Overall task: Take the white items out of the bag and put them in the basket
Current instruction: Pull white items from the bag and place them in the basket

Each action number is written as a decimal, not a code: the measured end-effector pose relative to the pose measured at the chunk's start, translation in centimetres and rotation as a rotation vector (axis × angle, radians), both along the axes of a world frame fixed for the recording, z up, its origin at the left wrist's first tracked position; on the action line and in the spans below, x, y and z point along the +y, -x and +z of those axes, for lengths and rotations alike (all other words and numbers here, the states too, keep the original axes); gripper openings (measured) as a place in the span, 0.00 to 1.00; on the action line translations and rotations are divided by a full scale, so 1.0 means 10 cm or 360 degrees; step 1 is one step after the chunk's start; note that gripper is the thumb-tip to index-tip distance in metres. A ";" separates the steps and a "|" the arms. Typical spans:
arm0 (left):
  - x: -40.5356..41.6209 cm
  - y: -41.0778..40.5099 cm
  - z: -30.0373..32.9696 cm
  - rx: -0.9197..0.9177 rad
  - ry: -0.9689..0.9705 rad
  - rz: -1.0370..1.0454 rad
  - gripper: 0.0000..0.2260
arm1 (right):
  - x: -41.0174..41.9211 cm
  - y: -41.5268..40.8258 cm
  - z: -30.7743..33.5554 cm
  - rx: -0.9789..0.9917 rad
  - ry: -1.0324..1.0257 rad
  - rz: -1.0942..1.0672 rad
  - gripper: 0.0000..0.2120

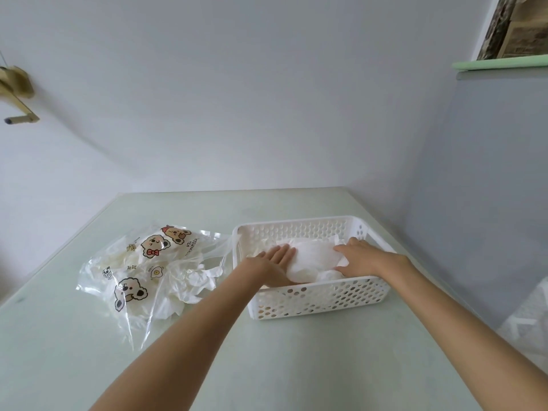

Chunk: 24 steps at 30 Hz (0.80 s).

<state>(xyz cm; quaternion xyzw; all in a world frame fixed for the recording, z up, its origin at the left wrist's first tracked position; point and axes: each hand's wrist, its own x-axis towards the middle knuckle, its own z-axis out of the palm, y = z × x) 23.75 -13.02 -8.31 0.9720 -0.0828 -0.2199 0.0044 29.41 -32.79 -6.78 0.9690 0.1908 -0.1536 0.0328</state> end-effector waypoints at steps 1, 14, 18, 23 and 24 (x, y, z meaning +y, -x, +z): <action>-0.01 -0.03 -0.02 -0.0007 -0.0049 -0.0007 0.39 | 0.01 0.00 0.00 -0.0016 0.0021 0.0010 0.30; 0.33 0.70 0.62 -0.1007 0.1048 0.0145 0.23 | 0.07 0.39 0.27 -0.0788 -0.0922 -0.0114 0.10; 1.07 1.14 0.55 -0.1191 0.0571 0.0820 0.18 | 0.61 0.79 0.39 -0.0665 -0.1233 0.0126 0.08; 1.53 1.25 0.42 -0.0898 0.0579 0.1113 0.09 | 1.45 1.22 0.46 -0.0544 -0.1350 0.0317 0.05; 1.59 1.24 0.40 -0.0916 0.0597 0.1134 0.05 | 1.61 1.30 0.44 -0.0521 -0.1318 0.0340 0.04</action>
